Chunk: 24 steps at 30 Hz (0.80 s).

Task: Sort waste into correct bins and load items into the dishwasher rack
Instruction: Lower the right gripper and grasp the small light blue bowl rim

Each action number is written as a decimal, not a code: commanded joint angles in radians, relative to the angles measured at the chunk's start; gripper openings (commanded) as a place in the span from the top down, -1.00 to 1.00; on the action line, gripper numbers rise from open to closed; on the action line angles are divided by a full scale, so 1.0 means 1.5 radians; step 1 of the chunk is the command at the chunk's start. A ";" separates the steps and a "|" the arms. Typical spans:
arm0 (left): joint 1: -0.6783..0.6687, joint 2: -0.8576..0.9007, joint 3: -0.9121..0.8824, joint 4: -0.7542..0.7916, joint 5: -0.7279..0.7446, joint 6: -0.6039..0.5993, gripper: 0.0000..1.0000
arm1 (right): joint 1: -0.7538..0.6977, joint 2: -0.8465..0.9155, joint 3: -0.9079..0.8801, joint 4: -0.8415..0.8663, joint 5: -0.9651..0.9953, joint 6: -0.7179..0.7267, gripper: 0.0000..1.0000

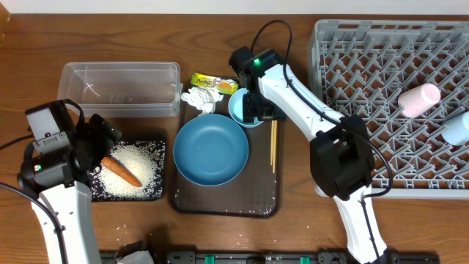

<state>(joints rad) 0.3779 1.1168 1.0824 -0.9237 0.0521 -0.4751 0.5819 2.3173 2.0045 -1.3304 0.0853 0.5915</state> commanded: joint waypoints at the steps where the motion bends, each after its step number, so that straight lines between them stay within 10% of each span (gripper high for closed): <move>1: 0.004 0.001 0.008 -0.002 -0.008 -0.004 -0.94 | 0.009 0.017 -0.016 -0.012 0.031 0.002 -0.33; 15: 0.004 0.001 0.008 -0.002 -0.008 -0.004 -0.94 | 0.007 -0.052 -0.014 -0.086 0.033 -0.037 -0.48; 24: 0.004 0.001 0.008 -0.002 -0.008 -0.004 -0.93 | 0.005 -0.108 -0.016 -0.049 0.025 -0.306 -0.59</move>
<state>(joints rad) 0.3779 1.1164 1.0824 -0.9237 0.0521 -0.4751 0.5819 2.1750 1.9812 -1.3994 0.1173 0.3378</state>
